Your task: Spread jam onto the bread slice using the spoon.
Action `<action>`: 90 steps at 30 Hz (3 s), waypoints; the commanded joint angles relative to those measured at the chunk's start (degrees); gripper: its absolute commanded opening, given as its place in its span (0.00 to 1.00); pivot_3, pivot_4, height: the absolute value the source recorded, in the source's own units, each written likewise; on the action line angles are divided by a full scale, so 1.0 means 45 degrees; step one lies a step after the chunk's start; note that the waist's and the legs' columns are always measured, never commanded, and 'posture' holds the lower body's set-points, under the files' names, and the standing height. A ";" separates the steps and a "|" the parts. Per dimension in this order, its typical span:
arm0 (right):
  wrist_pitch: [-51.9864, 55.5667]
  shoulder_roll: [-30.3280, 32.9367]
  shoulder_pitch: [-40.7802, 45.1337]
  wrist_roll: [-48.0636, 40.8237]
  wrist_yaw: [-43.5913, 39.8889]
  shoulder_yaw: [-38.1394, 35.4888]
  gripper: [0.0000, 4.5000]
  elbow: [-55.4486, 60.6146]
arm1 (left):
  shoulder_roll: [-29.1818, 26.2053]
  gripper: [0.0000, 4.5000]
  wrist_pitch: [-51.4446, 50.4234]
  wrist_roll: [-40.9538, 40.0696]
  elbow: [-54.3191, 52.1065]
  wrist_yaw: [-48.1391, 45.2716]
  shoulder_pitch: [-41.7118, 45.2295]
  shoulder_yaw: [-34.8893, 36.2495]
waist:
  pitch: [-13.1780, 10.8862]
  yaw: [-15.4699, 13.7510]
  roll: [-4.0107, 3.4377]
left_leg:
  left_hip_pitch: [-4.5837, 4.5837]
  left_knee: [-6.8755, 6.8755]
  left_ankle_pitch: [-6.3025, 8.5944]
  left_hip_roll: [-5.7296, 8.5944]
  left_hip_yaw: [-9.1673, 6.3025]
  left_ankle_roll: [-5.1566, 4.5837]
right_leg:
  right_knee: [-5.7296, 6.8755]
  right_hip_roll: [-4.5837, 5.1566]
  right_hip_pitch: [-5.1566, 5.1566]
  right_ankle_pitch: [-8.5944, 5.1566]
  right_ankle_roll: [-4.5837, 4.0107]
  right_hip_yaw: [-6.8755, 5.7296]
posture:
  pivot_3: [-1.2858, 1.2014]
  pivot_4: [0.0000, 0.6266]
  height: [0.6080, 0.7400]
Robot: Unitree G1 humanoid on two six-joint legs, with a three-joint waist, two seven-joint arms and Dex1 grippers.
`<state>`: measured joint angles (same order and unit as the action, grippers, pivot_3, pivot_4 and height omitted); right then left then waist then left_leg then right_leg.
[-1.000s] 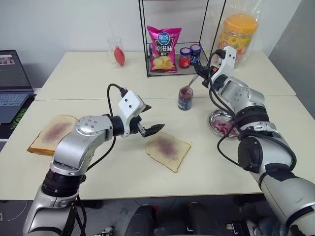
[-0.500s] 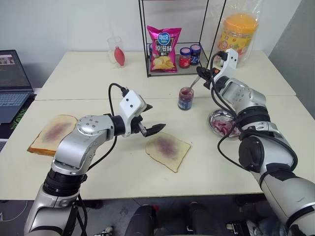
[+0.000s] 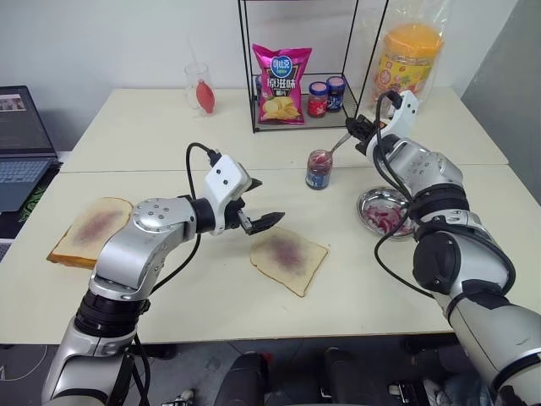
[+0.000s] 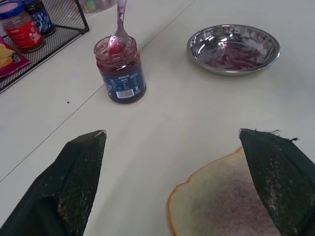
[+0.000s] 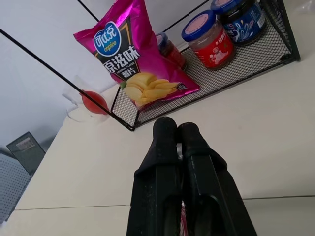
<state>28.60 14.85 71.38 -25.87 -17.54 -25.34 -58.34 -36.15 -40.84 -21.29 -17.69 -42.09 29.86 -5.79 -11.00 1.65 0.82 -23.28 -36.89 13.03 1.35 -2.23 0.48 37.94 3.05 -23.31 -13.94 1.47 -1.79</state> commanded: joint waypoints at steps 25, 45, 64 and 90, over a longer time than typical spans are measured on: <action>-0.3272 -0.0150 -0.0454 0.3550 -0.1476 0.4365 0.00 0.1553 | 0.0061 1.00 0.0160 0.0069 -0.0304 0.0051 0.0240 0.0149 | -0.0001 0.0013 -0.0002 | -0.0001 0.0000 0.0000 0.0002 0.0007 0.0000 | 0.0002 -0.0004 -0.0010 0.0000 0.0001 0.0010 | 0.52 0.24 1.00; -0.3341 -0.0876 -0.0119 0.3361 -0.0711 0.3517 0.00 0.0234 | 0.0033 1.00 0.0150 0.0086 -0.0299 0.0019 0.0281 0.0117 | -0.0001 0.0011 -0.0002 | 0.0001 0.0000 -0.0001 0.0001 0.0003 0.0002 | 0.0004 -0.0002 -0.0010 0.0000 0.0000 0.0010 | 0.52 0.24 1.00; -0.1069 -0.1145 0.0383 0.0385 0.0356 0.0667 0.00 0.0932 | 0.0058 1.00 0.0165 0.0155 -0.0197 0.0021 0.0418 0.0073 | -0.0001 0.0010 -0.0002 | 0.0000 0.0001 0.0000 0.0000 0.0007 0.0000 | 0.0006 -0.0002 -0.0010 0.0000 0.0000 0.0012 | 0.52 0.24 1.00; 0.0097 -0.0765 0.0371 -0.0947 0.1585 -0.0574 0.00 0.0929 | 0.0105 1.00 0.0572 0.0454 0.0257 0.0069 0.0473 0.0181 | -0.0001 0.0011 -0.0003 | 0.0001 0.0003 0.0000 -0.0001 0.0012 -0.0001 | 0.0006 -0.0002 -0.0010 0.0000 0.0000 0.0017 | 0.52 0.24 1.00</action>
<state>29.10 10.76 70.56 -28.41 -10.39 -27.06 -56.72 -35.71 -39.55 -19.69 -15.64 -41.88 30.74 -6.04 -11.01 1.70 0.81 -23.28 -36.88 13.03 1.35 -2.17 0.48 37.97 3.04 -23.36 -13.94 1.47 -1.71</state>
